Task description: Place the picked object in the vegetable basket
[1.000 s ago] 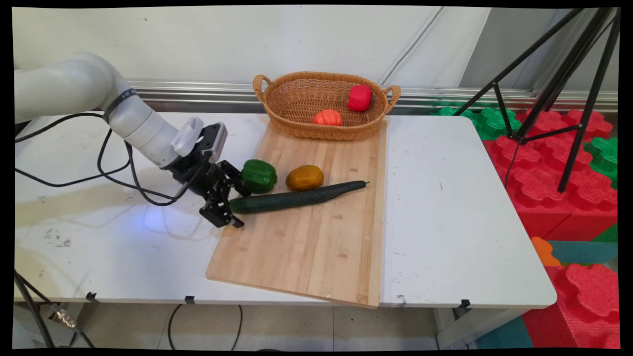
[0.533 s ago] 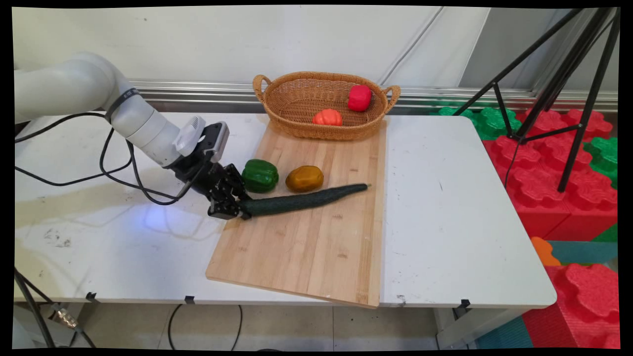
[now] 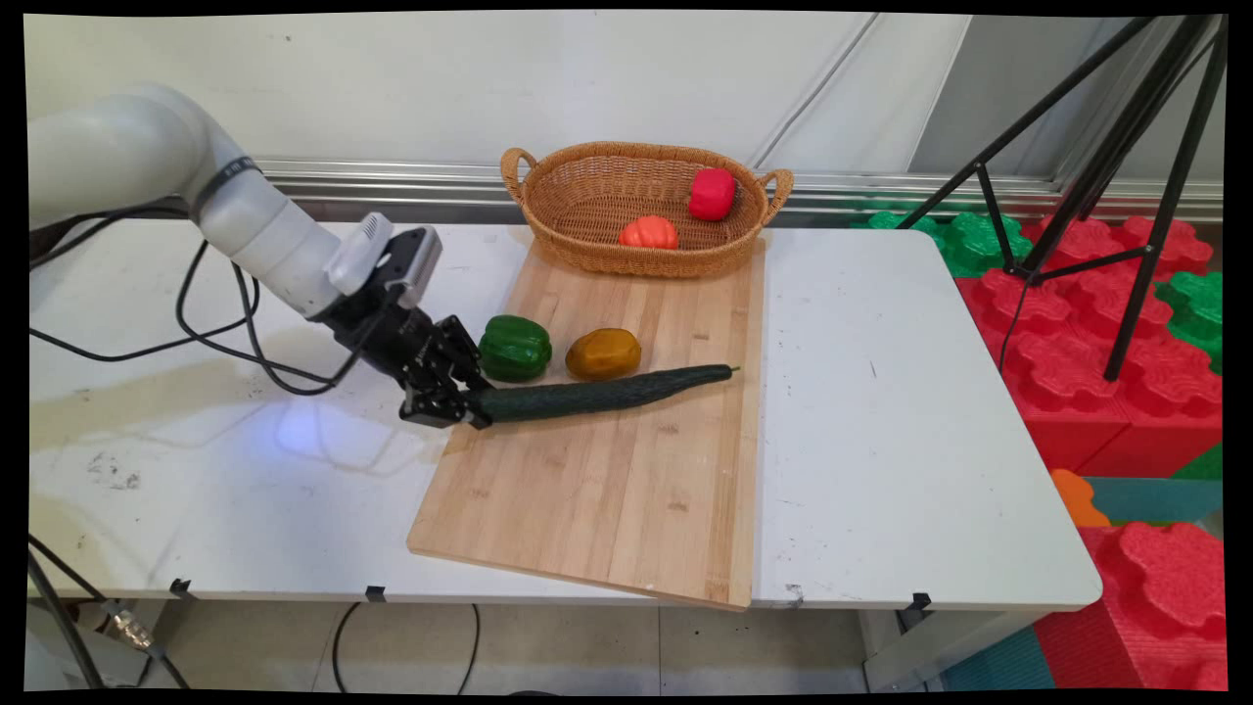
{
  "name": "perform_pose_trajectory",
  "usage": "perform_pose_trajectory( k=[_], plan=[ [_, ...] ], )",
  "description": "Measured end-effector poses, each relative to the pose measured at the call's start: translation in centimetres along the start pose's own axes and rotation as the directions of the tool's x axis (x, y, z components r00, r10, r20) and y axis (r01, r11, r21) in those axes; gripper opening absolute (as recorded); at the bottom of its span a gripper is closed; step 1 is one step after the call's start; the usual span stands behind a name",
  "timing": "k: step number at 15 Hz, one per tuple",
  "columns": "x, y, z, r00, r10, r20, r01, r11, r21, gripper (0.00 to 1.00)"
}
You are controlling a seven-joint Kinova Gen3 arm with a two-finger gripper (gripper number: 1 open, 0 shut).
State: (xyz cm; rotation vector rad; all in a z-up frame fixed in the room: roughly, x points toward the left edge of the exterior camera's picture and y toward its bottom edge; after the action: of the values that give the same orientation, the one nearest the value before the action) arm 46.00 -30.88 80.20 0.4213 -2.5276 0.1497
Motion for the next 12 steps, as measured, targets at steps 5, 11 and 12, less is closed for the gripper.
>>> perform_pose_trajectory(
  k=[5, 11, 12],
  plan=[
    [0.7, -0.1, -3.0, 0.999, 0.035, -0.035, -0.035, 0.999, -0.001, 0.0],
    [1.6, -1.8, -8.2, 0.993, 0.097, -0.07, -0.092, 0.993, 0.068, 0.0],
    [1.7, -2.3, -8.9, 0.992, 0.106, -0.072, -0.1, 0.991, 0.087, 0.0]
  ],
)
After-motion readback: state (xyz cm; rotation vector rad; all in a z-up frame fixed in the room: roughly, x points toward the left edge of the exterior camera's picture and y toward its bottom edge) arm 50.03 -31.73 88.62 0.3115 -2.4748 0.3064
